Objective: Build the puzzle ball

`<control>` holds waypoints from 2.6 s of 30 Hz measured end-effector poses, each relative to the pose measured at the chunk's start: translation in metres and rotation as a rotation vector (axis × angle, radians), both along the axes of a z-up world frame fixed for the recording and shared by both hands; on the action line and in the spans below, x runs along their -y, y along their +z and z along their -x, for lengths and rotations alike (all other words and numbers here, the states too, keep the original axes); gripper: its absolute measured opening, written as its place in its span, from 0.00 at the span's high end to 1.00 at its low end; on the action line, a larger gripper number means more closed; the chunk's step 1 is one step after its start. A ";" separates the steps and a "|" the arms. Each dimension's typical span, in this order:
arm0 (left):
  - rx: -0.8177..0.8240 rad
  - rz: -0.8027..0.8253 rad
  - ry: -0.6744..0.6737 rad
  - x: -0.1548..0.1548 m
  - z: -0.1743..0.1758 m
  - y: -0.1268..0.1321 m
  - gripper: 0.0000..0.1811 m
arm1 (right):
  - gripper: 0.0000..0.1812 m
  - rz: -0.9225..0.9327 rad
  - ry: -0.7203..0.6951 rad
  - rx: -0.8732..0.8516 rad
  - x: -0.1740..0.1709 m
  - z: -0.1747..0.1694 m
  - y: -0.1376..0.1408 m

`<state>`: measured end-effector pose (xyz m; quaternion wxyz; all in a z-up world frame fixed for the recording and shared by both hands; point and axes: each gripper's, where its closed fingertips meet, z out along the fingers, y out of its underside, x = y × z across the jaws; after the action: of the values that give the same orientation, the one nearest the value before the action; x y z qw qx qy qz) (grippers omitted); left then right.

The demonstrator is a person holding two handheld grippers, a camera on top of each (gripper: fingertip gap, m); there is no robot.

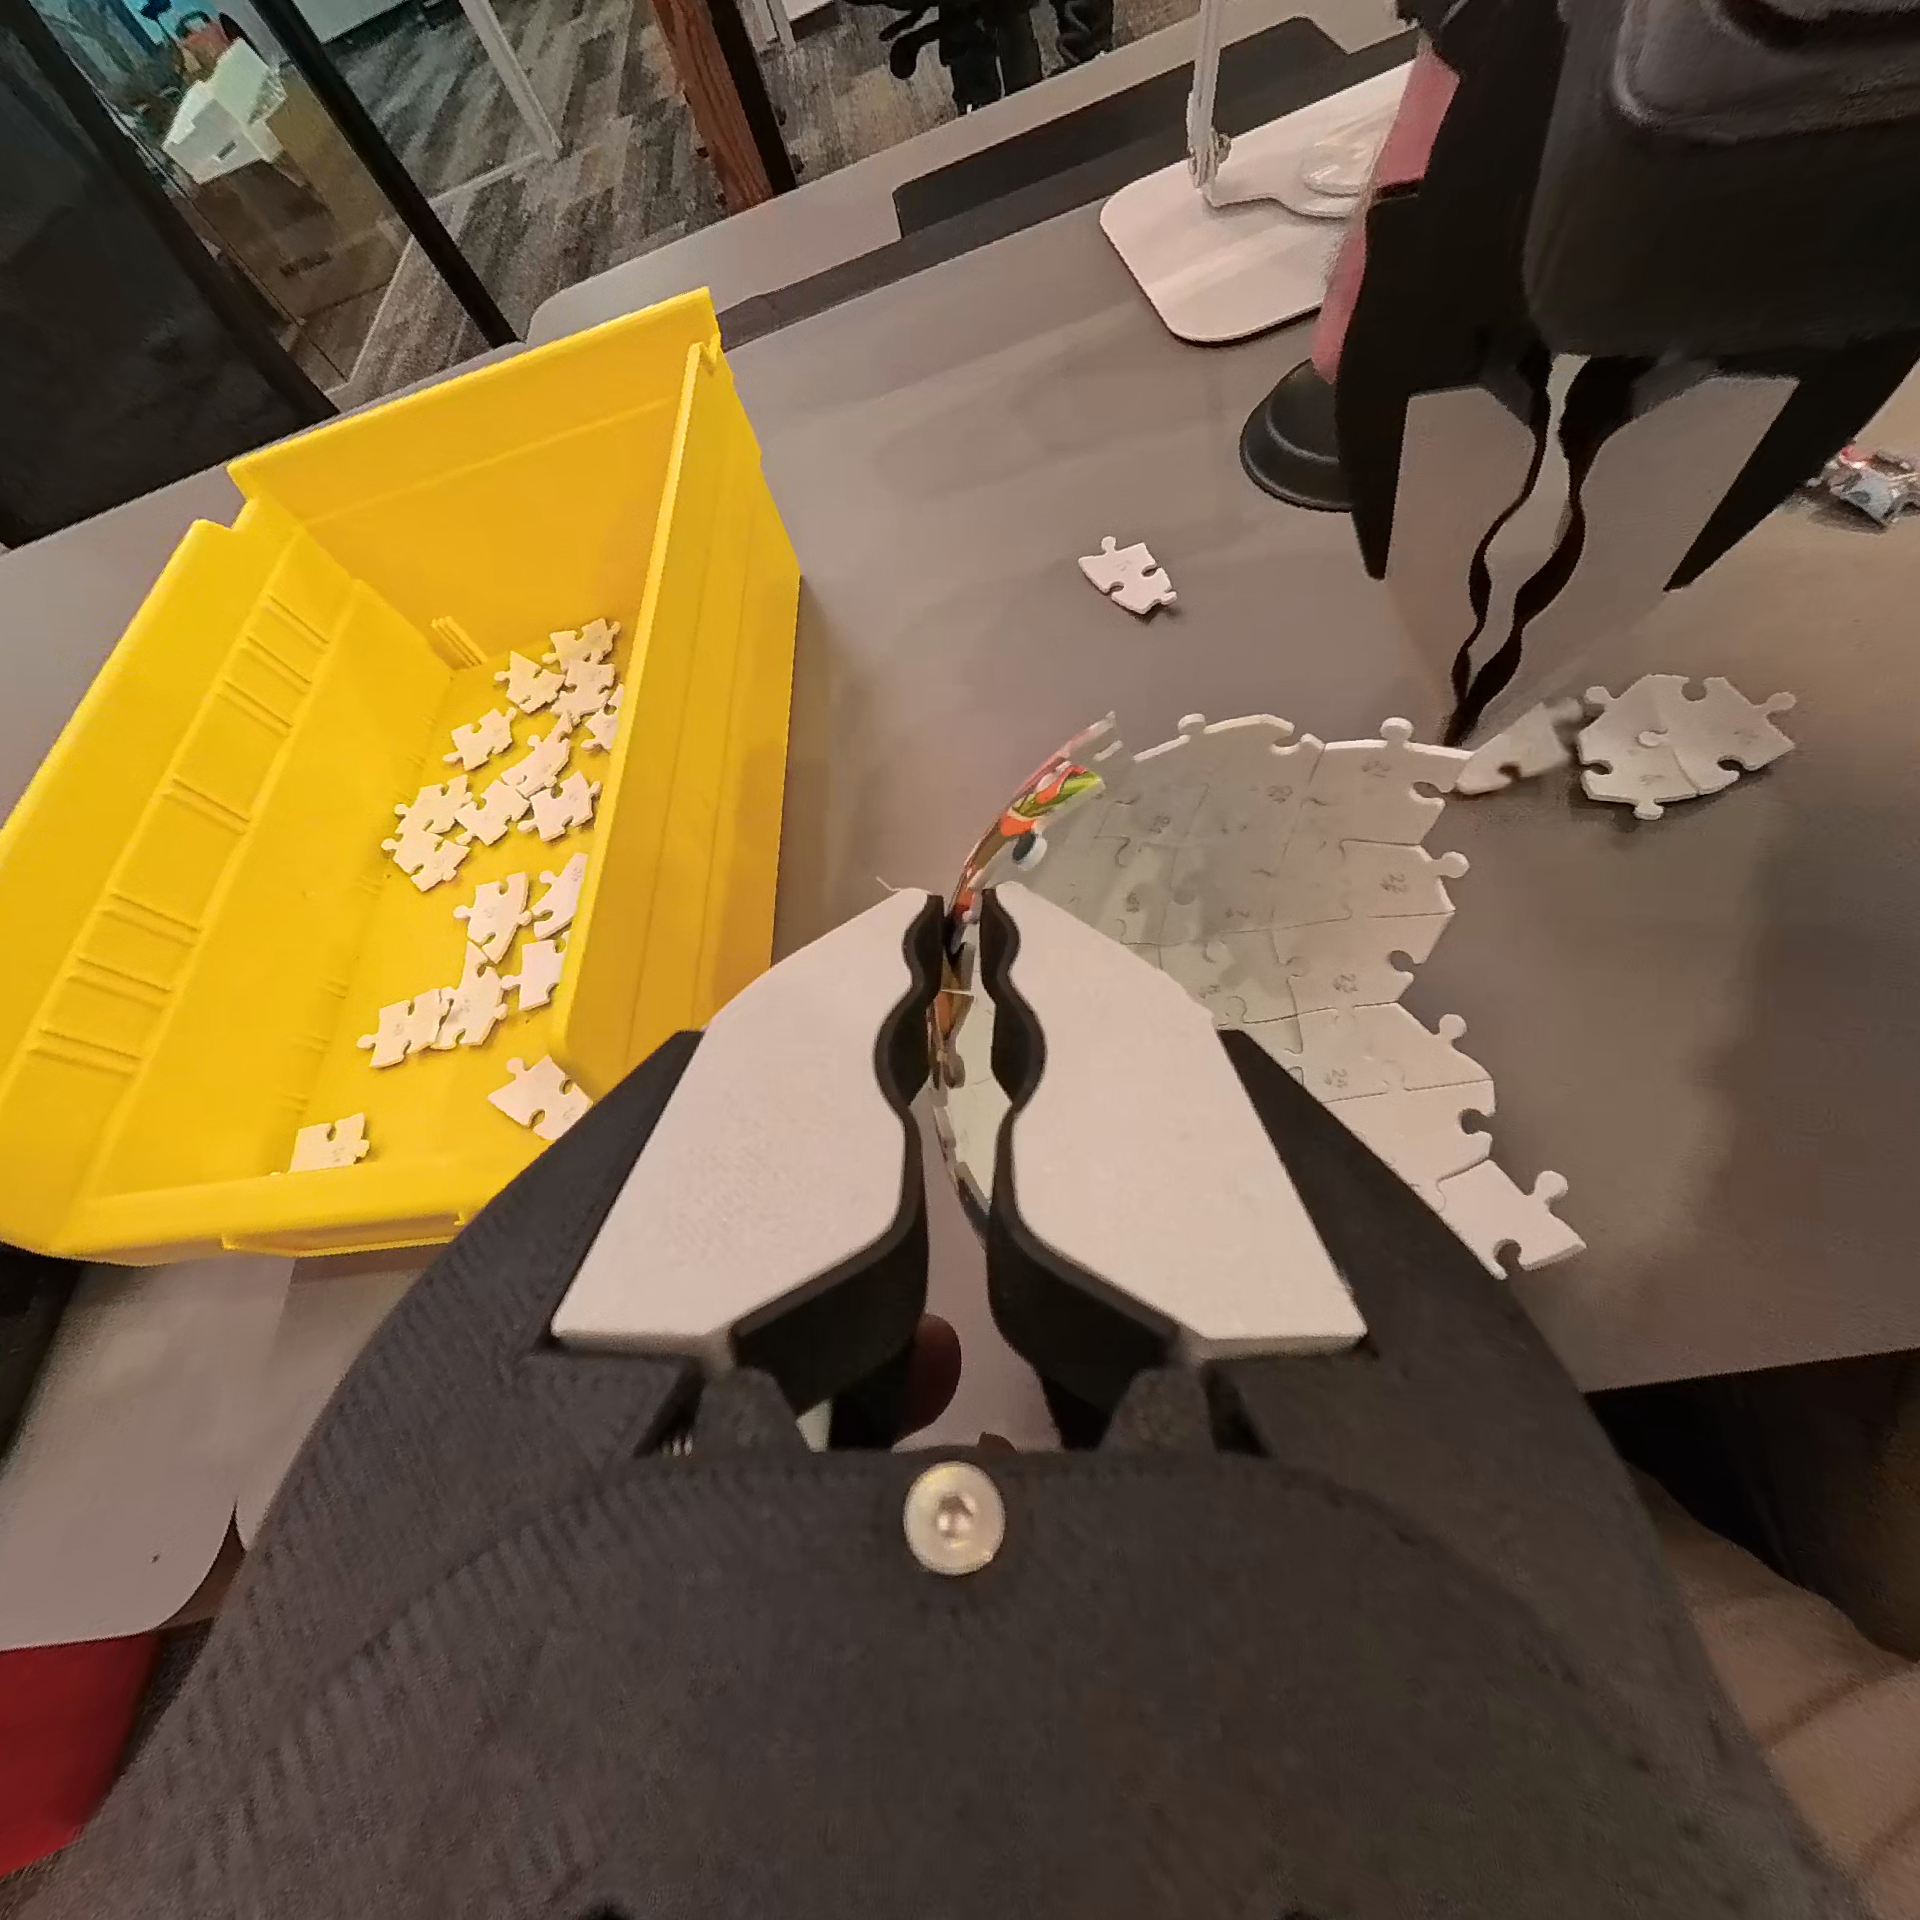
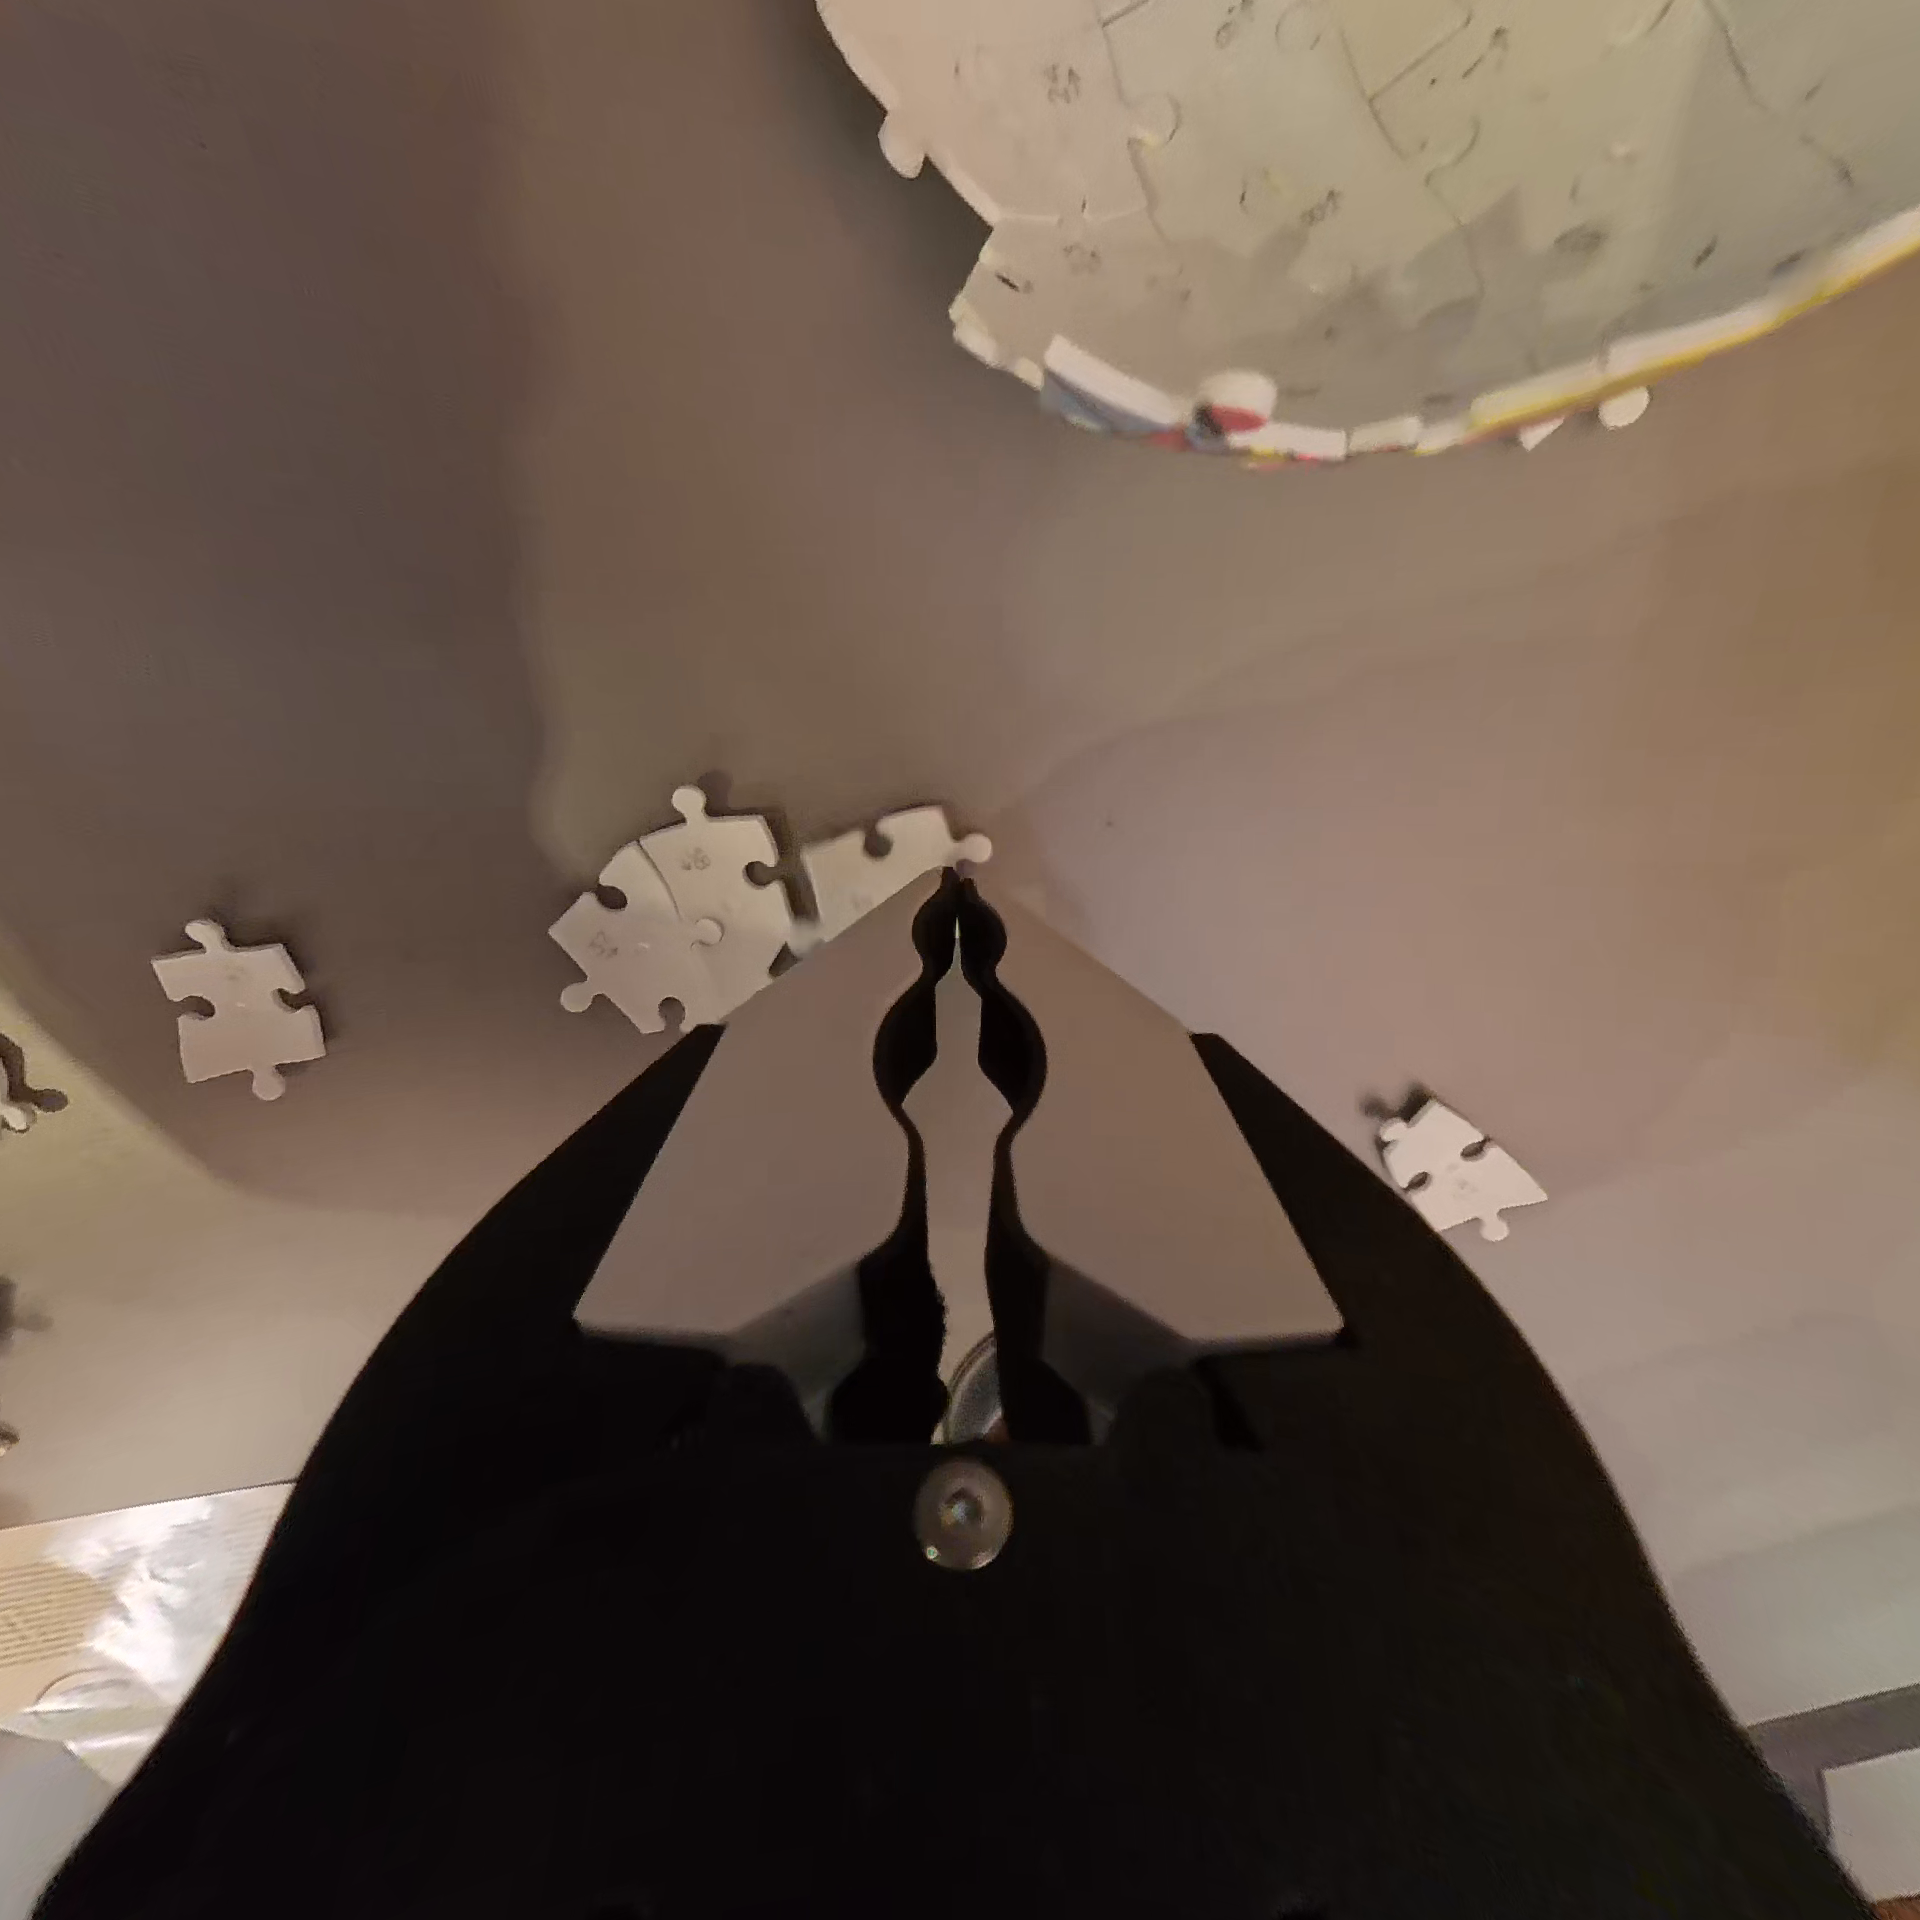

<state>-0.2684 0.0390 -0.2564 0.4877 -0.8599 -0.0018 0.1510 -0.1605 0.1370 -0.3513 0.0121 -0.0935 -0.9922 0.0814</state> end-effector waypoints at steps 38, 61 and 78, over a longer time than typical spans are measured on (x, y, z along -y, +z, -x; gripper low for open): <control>0.001 0.000 -0.002 0.001 0.001 0.000 0.97 | 1.00 0.025 -0.140 0.003 -0.010 0.002 0.000; 0.000 0.000 -0.007 0.000 -0.003 0.000 0.97 | 1.00 0.062 -0.358 -0.015 -0.019 -0.001 0.000; -0.005 0.002 -0.009 0.000 -0.004 0.000 0.97 | 1.00 0.096 -0.390 -0.045 -0.009 -0.003 0.000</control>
<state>-0.2647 0.0395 -0.2563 0.4875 -0.8600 0.0037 0.1509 -0.1577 0.1464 -0.3513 0.0455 -0.2825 -0.9498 0.1268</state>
